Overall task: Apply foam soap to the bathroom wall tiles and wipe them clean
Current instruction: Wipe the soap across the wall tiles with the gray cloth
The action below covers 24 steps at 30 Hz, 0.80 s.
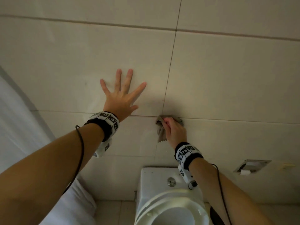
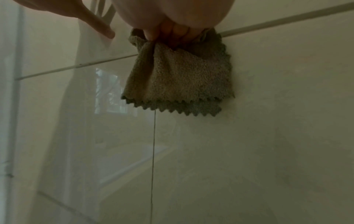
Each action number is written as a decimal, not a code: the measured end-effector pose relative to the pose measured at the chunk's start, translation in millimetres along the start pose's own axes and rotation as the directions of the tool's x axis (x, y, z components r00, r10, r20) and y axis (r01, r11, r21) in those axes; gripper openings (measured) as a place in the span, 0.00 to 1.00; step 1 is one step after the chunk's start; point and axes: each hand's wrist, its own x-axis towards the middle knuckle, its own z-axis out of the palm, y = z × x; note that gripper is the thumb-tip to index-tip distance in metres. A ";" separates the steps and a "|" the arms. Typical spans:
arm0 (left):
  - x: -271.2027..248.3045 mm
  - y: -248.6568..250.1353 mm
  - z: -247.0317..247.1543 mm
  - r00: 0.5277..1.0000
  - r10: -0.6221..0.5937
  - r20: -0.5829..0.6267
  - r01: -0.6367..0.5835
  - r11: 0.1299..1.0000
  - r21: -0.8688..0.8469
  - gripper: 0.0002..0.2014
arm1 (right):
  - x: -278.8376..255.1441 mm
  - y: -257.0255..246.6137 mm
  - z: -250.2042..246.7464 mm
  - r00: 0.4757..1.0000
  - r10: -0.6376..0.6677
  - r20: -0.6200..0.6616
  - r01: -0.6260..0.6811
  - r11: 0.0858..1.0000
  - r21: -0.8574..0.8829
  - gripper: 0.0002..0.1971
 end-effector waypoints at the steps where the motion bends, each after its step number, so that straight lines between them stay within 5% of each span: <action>1: -0.7 0.8 0.4 1.000 0.000 -0.004 0.000 1.000 0.004 0.56 | -0.6 -0.7 0.1 1.000 0.021 0.007 -0.021 1.000 0.006 0.07; 11: -5.0 7.4 -3.0 0.999 -0.019 0.039 0.020 1.000 -0.008 0.54 | -0.8 8.6 -0.4 0.996 -0.085 0.030 0.083 0.996 0.041 0.17; 24: -12.1 -5.6 5.1 0.999 0.044 0.012 -0.044 0.999 -0.006 0.48 | -8.9 0.0 7.4 0.996 -0.088 -0.012 0.088 0.996 0.006 0.13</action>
